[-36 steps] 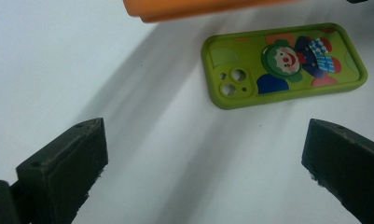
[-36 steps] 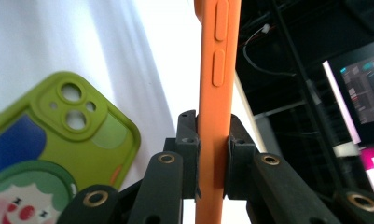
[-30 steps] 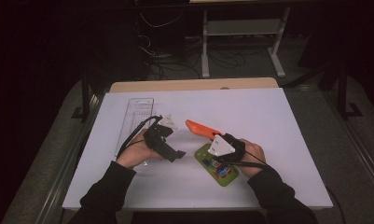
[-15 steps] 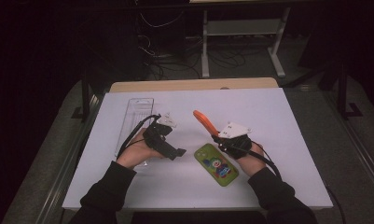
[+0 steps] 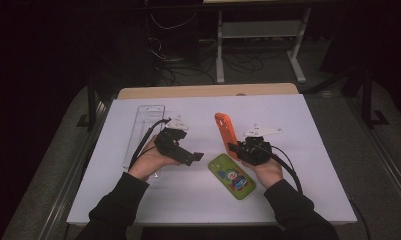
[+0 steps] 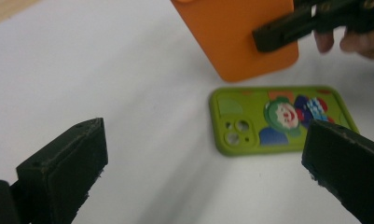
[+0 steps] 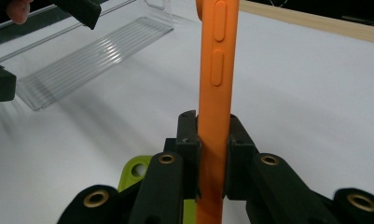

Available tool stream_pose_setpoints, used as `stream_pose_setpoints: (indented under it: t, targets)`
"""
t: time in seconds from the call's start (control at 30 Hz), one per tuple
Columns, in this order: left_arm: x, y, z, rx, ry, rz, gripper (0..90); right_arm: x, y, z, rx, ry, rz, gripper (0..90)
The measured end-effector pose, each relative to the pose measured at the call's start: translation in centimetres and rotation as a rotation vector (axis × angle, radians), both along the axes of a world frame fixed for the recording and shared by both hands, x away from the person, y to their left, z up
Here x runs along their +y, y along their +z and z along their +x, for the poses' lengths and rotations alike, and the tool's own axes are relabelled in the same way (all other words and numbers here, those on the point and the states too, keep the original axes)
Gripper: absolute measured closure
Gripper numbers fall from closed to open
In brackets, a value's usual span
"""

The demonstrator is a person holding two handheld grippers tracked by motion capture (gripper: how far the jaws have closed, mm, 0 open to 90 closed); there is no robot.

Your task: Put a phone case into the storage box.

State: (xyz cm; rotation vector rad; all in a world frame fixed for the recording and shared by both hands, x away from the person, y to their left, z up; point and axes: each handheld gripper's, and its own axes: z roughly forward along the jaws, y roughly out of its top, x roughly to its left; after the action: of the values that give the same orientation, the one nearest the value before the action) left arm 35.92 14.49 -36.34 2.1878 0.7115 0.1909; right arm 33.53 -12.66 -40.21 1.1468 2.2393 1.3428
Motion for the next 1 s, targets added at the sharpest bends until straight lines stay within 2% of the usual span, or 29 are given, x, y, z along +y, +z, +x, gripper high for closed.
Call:
stream_pose_setpoints:
  t: [0.03, 0.1, 0.13, 0.2, 0.23, 0.27, 0.43, 0.6, 0.73, 0.77, 0.83, 0.87, 0.93, 1.0]
  targets:
    - [-0.2, 0.1, 0.0, 0.004, 0.009, -0.029, 0.0, 0.1, 0.0, 0.0, 0.001, -0.003, 0.005, 78.0]
    - [-0.3, 0.3, 0.2, -0.006, 0.023, -0.035, 0.0, 0.2, 0.0, 0.0, 0.002, -0.004, 0.013, 78.0]
    - [-0.5, 0.4, 0.3, -0.003, 0.037, -0.06, 0.0, 0.4, 0.0, -0.1, 0.008, -0.008, 0.019, 78.0]
    - [-0.7, 0.7, 0.5, 0.009, 0.045, -0.096, 0.0, 0.7, 0.0, -0.2, 0.014, -0.007, 0.033, 78.0]
    - [-0.8, 0.8, 0.7, 0.0, 0.04, -0.105, 0.0, 0.8, 0.0, -0.2, 0.014, -0.005, 0.036, 78.0]
    - [-1.0, 0.9, 0.7, 0.015, 0.052, -0.124, 0.0, 1.0, 0.1, -0.3, 0.018, -0.005, 0.043, 78.0]
    - [-1.6, 1.1, 1.2, 0.023, 0.054, -0.175, 0.0, 1.7, 0.1, -0.5, 0.004, 0.012, 0.049, 78.0]
    - [-2.1, 1.0, 1.9, 0.027, 0.069, -0.206, 0.0, 2.0, 0.3, -0.7, 0.005, 0.026, 0.063, 78.0]
    - [-2.4, 1.1, 2.2, 0.041, 0.067, -0.229, 0.0, 2.3, 0.4, -0.8, -0.015, 0.034, 0.057, 78.1]
    - [-2.4, 1.1, 2.3, 0.042, 0.069, -0.235, 0.0, 2.4, 0.4, -0.9, -0.004, 0.033, 0.064, 78.0]
    - [-2.6, 1.1, 2.4, 0.04, 0.071, -0.247, 0.0, 2.5, 0.5, -1.0, -0.011, 0.036, 0.06, 78.0]
    - [-2.7, 1.1, 2.5, 0.041, 0.075, -0.253, 0.0, 2.6, 0.5, -1.0, -0.036, 0.045, 0.059, 78.0]
    - [-2.9, 1.1, 2.6, 0.037, 0.053, -0.26, 0.0, 2.8, 0.6, -1.2, -0.041, 0.051, 0.056, 78.0]
    - [-3.3, 1.1, 2.5, 0.048, 0.06, -0.275, 0.0, 3.0, 0.7, -1.4, -0.047, 0.058, 0.057, 78.0]
